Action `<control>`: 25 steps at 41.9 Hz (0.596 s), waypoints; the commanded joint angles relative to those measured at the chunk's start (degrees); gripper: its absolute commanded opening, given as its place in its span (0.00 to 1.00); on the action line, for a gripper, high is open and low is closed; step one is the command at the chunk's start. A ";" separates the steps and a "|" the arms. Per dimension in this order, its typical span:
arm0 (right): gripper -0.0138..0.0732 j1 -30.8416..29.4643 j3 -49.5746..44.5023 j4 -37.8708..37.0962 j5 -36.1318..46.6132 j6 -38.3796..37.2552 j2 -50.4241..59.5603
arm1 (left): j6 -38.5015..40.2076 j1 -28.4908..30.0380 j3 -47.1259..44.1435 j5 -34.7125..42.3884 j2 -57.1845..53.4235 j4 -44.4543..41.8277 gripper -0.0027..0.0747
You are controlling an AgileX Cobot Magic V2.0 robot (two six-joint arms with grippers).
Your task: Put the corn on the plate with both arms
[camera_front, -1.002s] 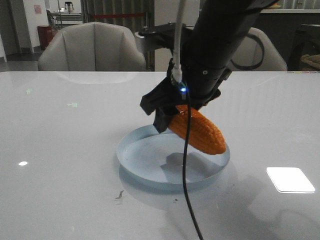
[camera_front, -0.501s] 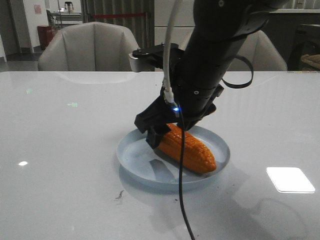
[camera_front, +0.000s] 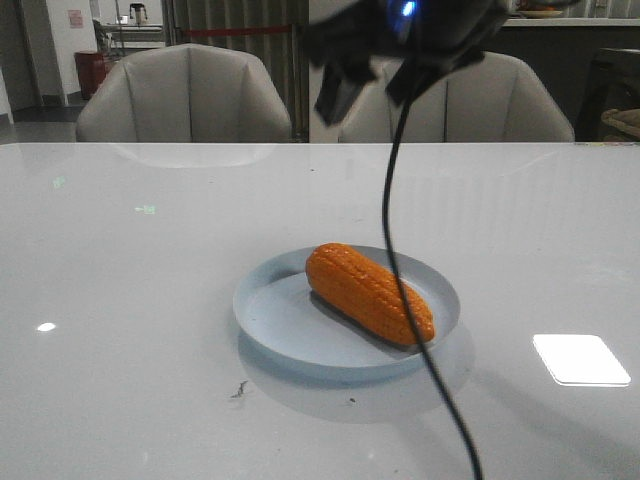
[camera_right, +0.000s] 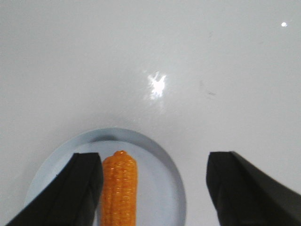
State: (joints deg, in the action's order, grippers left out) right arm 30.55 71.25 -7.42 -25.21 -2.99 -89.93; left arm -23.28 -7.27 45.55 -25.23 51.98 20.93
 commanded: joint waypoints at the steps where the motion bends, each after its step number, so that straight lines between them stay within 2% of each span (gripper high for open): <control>1: 0.82 -2.43 2.04 -0.12 -2.01 0.48 9.50 | -0.02 0.10 1.74 4.48 -0.89 0.94 0.62; 11: 0.82 -13.12 1.38 1.95 -15.67 -0.56 22.31 | -0.02 0.10 1.74 7.24 -0.89 0.44 0.62; 18: 0.82 -21.20 -5.43 2.01 -15.90 -0.56 31.06 | -0.02 0.10 1.74 7.98 -0.89 -1.96 0.62; 25: 0.82 -25.40 -15.19 2.90 -15.95 -0.56 40.20 | -0.02 0.10 1.74 7.98 -0.89 -2.45 0.62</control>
State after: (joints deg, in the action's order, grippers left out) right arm 6.73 58.38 -5.37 -44.53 -3.47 -54.33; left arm -23.28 -7.27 45.55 -22.09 51.98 18.22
